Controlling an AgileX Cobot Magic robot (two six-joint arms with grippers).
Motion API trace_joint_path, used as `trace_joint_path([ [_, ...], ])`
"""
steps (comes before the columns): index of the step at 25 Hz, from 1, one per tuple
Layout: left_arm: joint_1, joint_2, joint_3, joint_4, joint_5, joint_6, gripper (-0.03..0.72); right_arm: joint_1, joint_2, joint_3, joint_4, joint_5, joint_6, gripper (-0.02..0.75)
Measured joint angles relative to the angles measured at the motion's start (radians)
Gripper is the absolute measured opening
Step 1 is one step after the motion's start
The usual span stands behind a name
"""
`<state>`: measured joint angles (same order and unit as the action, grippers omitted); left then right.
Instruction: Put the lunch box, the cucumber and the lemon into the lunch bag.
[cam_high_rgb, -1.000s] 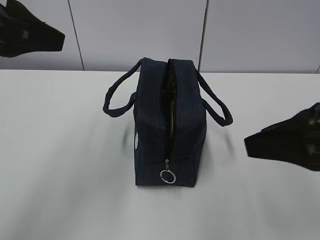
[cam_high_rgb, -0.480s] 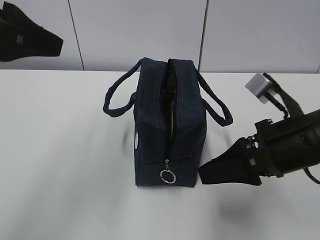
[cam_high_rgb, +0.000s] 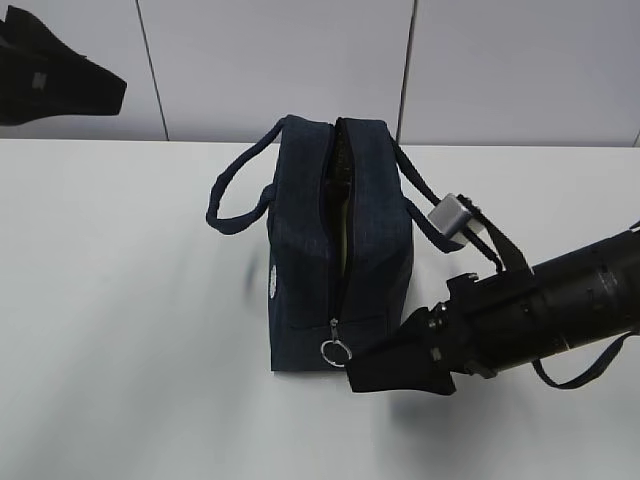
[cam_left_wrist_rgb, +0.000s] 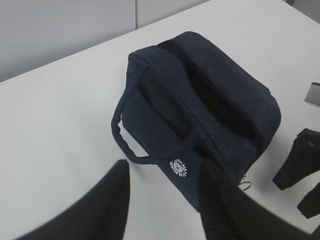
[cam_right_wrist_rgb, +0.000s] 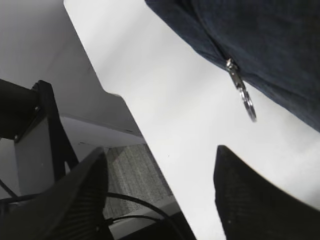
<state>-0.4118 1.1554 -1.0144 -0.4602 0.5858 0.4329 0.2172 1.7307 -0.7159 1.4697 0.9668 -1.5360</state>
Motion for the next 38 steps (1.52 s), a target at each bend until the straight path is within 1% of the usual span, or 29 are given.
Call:
trace_joint_path([
  [6, 0.0, 0.0, 0.0, 0.0, 0.023, 0.0, 0.302, 0.016, 0.034, 0.0, 0.088, -0.083, -0.072, 0.496],
  [11, 0.0, 0.0, 0.0, 0.0, 0.029, 0.0, 0.295, 0.016, 0.061, 0.0, 0.15, -0.099, -0.121, 0.496],
  [24, 0.0, 0.0, 0.0, 0.0, 0.037, 0.0, 0.29, 0.016, 0.088, 0.0, 0.235, -0.107, -0.194, 0.496],
  [27, 0.0, 0.0, 0.0, 0.0, 0.037, 0.0, 0.29, 0.021, 0.088, 0.0, 0.239, -0.109, -0.203, 0.496],
  [31, 0.0, 0.0, 0.0, 0.0, 0.037, 0.0, 0.29, 0.047, 0.088, 0.0, 0.248, -0.137, -0.22, 0.496],
  [34, 0.0, 0.0, 0.0, 0.0, 0.037, 0.0, 0.29, 0.07, 0.088, 0.0, 0.286, -0.164, -0.242, 0.496],
  [38, 0.0, 0.0, 0.0, 0.0, 0.037, 0.0, 0.29, 0.08, 0.091, 0.0, 0.322, -0.196, -0.253, 0.496],
])
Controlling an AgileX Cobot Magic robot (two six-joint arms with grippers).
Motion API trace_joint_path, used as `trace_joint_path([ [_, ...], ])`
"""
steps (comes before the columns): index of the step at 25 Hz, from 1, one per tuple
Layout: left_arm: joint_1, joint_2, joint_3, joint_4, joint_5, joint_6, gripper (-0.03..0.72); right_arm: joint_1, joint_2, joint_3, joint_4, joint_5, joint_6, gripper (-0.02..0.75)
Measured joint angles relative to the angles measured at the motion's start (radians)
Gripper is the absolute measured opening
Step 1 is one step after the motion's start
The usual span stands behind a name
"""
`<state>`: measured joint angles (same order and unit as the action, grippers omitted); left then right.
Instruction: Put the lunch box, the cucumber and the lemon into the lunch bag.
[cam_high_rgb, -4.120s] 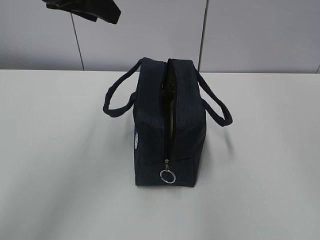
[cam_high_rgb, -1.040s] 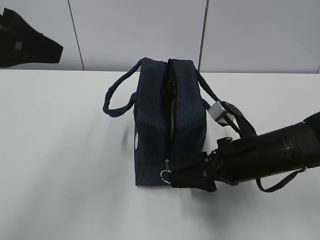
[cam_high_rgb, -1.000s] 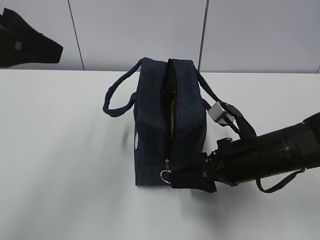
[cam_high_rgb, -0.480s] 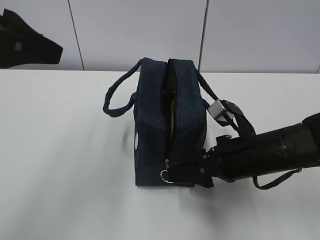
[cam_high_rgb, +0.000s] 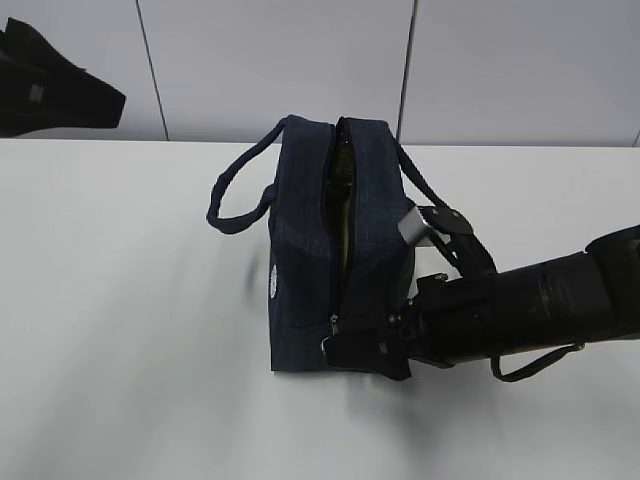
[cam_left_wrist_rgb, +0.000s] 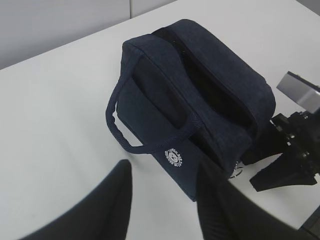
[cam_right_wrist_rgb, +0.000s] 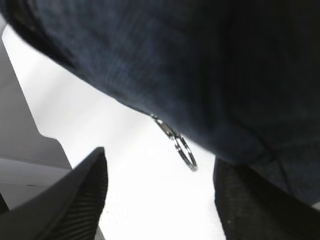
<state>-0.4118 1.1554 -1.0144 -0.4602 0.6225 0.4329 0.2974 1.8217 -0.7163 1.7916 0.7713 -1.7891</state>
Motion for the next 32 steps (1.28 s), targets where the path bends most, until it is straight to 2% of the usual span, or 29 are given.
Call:
trace_joint_path([
  [8, 0.0, 0.0, 0.0, 0.0, 0.001, 0.0, 0.29, 0.0, 0.076, -0.008, 0.014, 0.017, -0.018, 0.493],
  [20, 0.0, 0.0, 0.0, 0.01, 0.007, 0.0, 0.29, 0.016, 0.108, -0.035, 0.016, 0.092, -0.04, 0.445],
  [32, 0.0, 0.0, 0.0, 0.01, 0.01, 0.0, 0.283, 0.019, 0.108, -0.035, 0.016, 0.092, -0.063, 0.197],
])
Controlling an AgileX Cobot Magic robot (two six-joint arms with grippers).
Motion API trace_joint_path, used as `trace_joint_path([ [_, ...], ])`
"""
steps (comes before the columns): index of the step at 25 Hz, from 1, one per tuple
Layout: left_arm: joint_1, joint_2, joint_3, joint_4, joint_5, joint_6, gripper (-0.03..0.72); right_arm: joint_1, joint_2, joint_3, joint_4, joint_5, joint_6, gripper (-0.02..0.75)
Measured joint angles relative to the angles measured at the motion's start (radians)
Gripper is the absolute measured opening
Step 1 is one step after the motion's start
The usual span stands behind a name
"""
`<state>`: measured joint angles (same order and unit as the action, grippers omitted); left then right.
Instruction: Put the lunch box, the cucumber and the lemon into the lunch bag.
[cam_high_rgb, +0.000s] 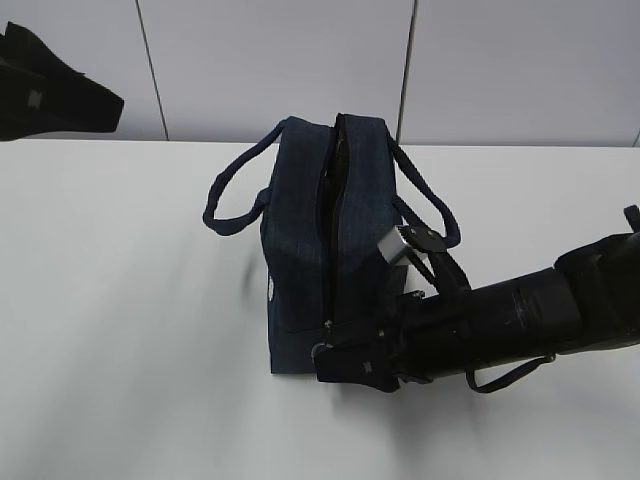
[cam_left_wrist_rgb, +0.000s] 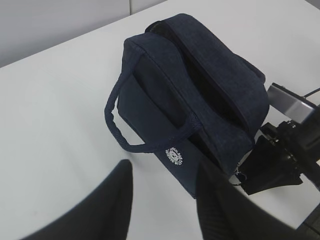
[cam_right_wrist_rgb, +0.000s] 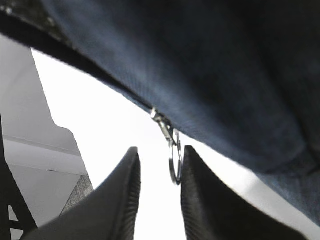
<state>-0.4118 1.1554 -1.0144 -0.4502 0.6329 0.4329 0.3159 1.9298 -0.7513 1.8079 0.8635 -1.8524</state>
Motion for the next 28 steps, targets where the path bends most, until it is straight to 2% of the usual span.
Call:
trace_joint_path([
  [9, 0.0, 0.0, 0.0, 0.0, 0.003, 0.0, 0.28, 0.0, 0.0, -0.004, 0.0, -0.01, 0.0, 0.0],
  [20, 0.0, 0.0, 0.0, 0.0, 0.003, 0.0, 0.274, 0.0, 0.0, -0.004, 0.0, -0.019, 0.042, 0.0],
  [28, 0.0, 0.0, 0.0, 0.004, 0.003, 0.0, 0.27, 0.0, 0.0, -0.004, -0.023, 0.045, 0.134, 0.0],
])
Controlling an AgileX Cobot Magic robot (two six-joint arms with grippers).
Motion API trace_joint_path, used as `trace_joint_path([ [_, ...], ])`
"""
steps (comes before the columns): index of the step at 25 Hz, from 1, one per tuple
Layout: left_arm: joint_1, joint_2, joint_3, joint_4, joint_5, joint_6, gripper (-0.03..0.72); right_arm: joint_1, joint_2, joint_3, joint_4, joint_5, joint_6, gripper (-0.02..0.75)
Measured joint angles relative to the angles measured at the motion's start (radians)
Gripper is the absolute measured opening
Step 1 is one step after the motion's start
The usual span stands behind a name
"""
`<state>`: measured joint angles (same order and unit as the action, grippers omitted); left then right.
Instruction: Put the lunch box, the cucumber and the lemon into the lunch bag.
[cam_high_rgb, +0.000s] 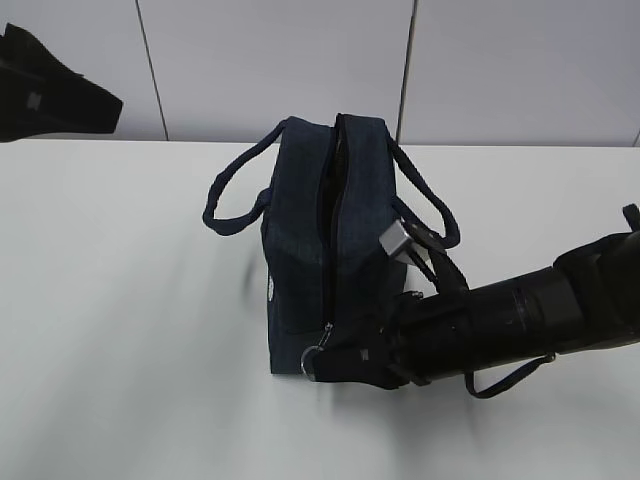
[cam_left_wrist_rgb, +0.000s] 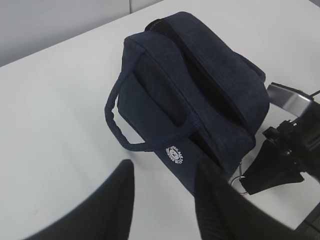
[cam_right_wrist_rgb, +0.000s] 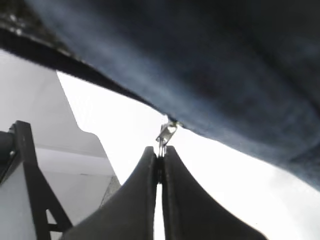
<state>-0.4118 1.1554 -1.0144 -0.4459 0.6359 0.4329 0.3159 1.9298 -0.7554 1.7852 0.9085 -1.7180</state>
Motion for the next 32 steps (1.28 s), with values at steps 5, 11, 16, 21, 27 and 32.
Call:
trace_joint_path([
  [5, 0.0, 0.0, 0.0, 0.002, 0.0, 0.0, 0.269, 0.0, 0.001, 0.0, -0.025, 0.072, 0.024, 0.0],
  [11, 0.0, 0.0, 0.0, 0.002, 0.0, 0.0, 0.269, 0.0, 0.001, 0.0, -0.028, 0.155, 0.044, 0.0],
  [16, 0.0, 0.0, 0.0, 0.004, 0.0, 0.0, 0.268, 0.0, 0.001, 0.0, -0.03, 0.2, 0.049, 0.0],
  [21, 0.0, 0.0, 0.0, 0.004, 0.0, 0.0, 0.268, 0.0, 0.001, 0.0, -0.021, 0.213, 0.05, 0.0],
  [27, 0.0, 0.0, 0.04, 0.027, 0.004, 0.0, 0.268, 0.0, 0.001, 0.0, -0.006, 0.215, 0.053, 0.0],
  [32, 0.0, 0.0, 0.163, 0.031, -0.005, 0.0, 0.268, 0.0, 0.002, 0.0, 0.009, 0.217, 0.055, 0.0],
])
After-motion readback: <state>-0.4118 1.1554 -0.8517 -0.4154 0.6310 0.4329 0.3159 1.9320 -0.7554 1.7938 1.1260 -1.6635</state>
